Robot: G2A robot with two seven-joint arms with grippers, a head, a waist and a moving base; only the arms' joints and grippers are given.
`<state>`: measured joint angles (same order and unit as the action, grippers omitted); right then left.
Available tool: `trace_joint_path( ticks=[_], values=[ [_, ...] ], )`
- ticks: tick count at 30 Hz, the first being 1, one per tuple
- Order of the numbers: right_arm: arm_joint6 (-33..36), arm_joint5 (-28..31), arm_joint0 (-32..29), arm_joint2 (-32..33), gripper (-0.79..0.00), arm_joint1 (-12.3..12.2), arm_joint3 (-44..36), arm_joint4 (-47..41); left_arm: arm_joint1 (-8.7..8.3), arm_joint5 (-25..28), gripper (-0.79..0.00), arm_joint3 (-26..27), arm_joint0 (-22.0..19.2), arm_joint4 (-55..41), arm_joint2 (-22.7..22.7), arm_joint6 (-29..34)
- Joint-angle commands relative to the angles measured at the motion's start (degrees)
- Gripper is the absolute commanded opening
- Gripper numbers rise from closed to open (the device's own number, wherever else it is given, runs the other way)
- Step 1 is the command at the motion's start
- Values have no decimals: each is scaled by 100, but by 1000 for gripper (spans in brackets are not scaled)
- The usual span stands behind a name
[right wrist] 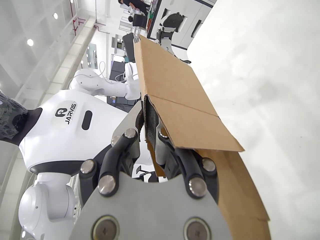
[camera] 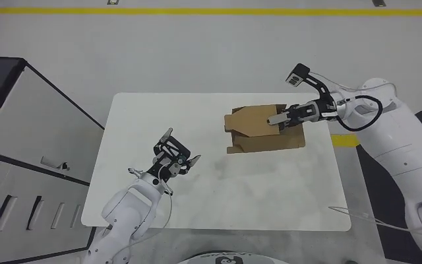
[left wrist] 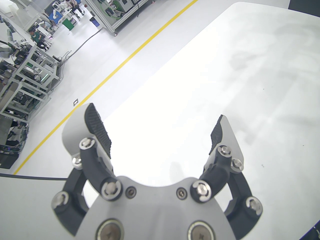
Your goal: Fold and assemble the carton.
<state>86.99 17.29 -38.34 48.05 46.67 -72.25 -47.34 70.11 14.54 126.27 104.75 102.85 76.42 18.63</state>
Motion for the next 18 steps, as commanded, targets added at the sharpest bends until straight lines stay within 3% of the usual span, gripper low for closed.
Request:
trace_joint_path(
  ticks=[1,12,18],
  values=[
    [4,-4,2,11,-785,13,-16,8,0,0,0,0,0,0,0,0],
    [-166,57,-119,67,-785,19,-181,-52,-9,69,0,14,13,-97,47,-23],
    [-304,304,-254,290,-785,7,-389,90,15,231,0,0,-83,-603,-243,132]
  ],
)
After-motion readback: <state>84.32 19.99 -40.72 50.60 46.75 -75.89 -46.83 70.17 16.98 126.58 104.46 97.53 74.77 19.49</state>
